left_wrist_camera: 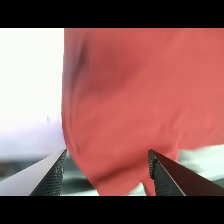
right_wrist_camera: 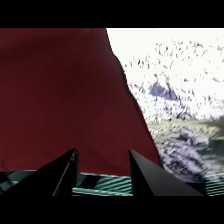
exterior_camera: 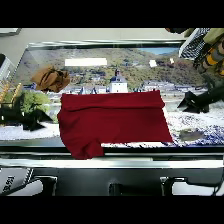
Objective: Fold the clothes and pants, and hang the long-sleeved shirts on hangers.
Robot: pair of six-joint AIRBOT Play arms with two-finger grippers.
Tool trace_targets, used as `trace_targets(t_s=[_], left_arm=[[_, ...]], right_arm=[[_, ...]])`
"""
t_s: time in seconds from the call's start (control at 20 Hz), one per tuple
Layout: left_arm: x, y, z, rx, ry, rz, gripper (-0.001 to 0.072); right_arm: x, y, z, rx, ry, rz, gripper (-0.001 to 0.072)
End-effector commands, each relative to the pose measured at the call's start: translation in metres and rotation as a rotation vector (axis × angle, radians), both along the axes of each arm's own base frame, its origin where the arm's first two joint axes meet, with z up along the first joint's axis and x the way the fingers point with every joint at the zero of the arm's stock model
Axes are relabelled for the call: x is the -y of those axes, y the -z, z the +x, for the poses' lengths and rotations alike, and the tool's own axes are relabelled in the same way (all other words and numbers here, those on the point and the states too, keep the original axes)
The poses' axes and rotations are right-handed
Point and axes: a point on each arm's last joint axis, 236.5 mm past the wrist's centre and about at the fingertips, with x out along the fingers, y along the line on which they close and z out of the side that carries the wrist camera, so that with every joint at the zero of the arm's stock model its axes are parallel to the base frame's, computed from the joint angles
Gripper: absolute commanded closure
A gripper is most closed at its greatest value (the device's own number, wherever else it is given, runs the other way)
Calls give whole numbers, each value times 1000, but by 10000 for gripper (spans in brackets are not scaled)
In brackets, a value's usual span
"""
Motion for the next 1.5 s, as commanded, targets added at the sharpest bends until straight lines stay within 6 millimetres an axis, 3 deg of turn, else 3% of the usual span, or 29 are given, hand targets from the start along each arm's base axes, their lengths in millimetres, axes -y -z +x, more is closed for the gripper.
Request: trace_targets(t_s=[0.0, 0.15, 0.4, 0.55, 0.8, 0.85, 0.9, 0.95, 1.0, 1.05, 1.15, 1.25, 1.3, 1.45], left_arm=[[33, 28, -68, -75, -142, -101, 123], [57, 40, -100, -158, -184, -170, 123], [84, 60, -134, -287, -183, -187, 124], [94, 70, -137, -304, -180, -146, 124], [122, 74, -118, -276, -209, -168, 138], [129, 76, -116, -281, -211, -180, 160], [133, 79, -117, -289, -207, -180, 232], [135, 82, -117, -292, -201, -172, 377], [135, 84, -118, -293, -196, -168, 607], [136, 83, -118, -289, -193, -168, 691], [136, 82, -118, -288, -191, -170, 691], [137, 81, -121, -296, -179, -175, 691], [137, 80, -122, -296, -173, -176, 691], [137, 80, -122, -290, -162, -177, 691]], right_arm=[[-7, 4, -28, 45, 56, 8, 333], [-14, 5, -37, 45, 61, 18, 333], [-21, 0, -34, 54, 72, 53, 334], [-25, -2, -31, 65, 75, 74, 334], [-25, -2, -31, 65, 75, 74, 334], [-25, -2, -31, 66, 76, 74, 334], [-25, -2, -31, 66, 75, 74, 334], [-25, -2, -31, 65, 75, 74, 335], [-25, -2, -32, 63, 74, 75, 335], [-27, -4, -32, 65, 73, 84, 334], [-36, -10, -33, 78, 44, 121, 333], [-30, -13, -33, 94, 52, 114, 314], [-17, -10, -36, 89, 75, 96, 258], [20, 3, -51, 46, 176, 110, 258]])
